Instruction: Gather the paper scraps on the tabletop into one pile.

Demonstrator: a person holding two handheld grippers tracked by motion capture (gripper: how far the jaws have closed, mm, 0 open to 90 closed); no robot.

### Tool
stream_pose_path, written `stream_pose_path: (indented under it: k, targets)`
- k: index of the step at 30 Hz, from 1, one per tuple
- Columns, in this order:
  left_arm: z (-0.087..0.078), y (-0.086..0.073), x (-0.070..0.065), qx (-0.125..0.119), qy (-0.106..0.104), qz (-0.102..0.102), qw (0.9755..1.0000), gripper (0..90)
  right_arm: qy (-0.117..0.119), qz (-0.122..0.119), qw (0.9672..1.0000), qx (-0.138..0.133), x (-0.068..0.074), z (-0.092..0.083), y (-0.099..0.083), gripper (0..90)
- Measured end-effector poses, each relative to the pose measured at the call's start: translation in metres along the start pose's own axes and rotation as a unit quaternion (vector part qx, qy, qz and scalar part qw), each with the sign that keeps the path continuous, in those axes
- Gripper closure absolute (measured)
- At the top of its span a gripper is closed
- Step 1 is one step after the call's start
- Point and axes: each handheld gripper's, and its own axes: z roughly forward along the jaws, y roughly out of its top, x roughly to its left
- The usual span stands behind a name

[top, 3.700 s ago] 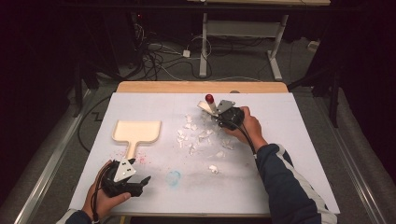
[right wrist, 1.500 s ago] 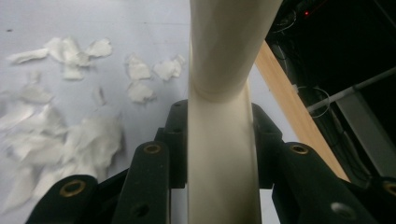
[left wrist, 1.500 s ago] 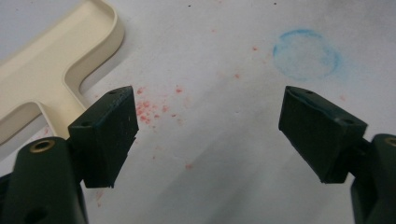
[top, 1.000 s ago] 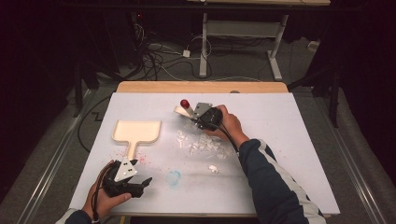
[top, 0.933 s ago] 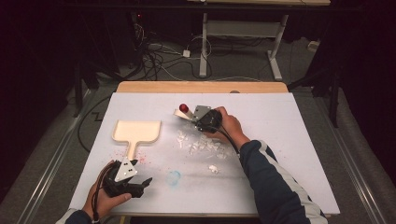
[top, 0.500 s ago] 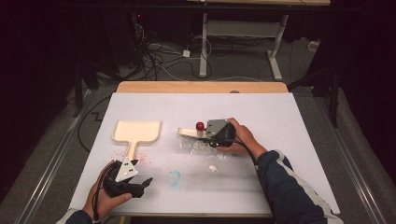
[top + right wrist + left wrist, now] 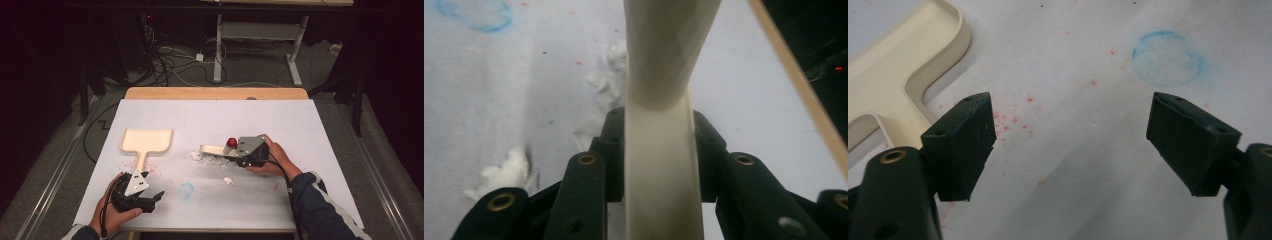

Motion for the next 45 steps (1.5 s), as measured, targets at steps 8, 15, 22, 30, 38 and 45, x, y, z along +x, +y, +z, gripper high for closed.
stream_pose_path:
  k: [8, 15, 22, 30, 38, 45]
  targets:
    - [0.0, 0.0, 0.0, 0.0, 0.002, 0.002, 1.0, 19.0, -0.044, 0.041, 0.9976, -0.033, -0.008, -0.021, -0.006, 67.7]
    - [-0.002, 0.001, -0.001, -0.002, 0.005, 0.005, 1.0, 19.0, -0.083, 0.106, 0.9905, -0.03, -0.013, -0.036, -0.005, 67.7]
    - [-0.003, 0.001, -0.001, -0.004, 0.007, 0.006, 0.9999, 19.0, -0.106, 0.171, 0.9783, -0.049, -0.017, -0.051, 0.001, 67.7]
    - [-0.004, 0.001, -0.001, -0.005, 0.008, 0.006, 0.9999, 19.0, -0.12, 0.226, 0.9639, -0.075, -0.019, -0.06, 0.003, 67.7]
    - [-0.004, 0.001, -0.001, -0.002, 0.008, 0.008, 0.9999, 19.0, -0.124, 0.272, 0.9522, -0.063, -0.019, -0.055, 0.002, 67.7]
    - [-0.001, 0.001, -0.002, 0.003, 0.005, 0.01, 0.9999, 19.0, -0.194, 0.211, 0.958, 0.01, -0.033, -0.028, -0.003, 67.7]
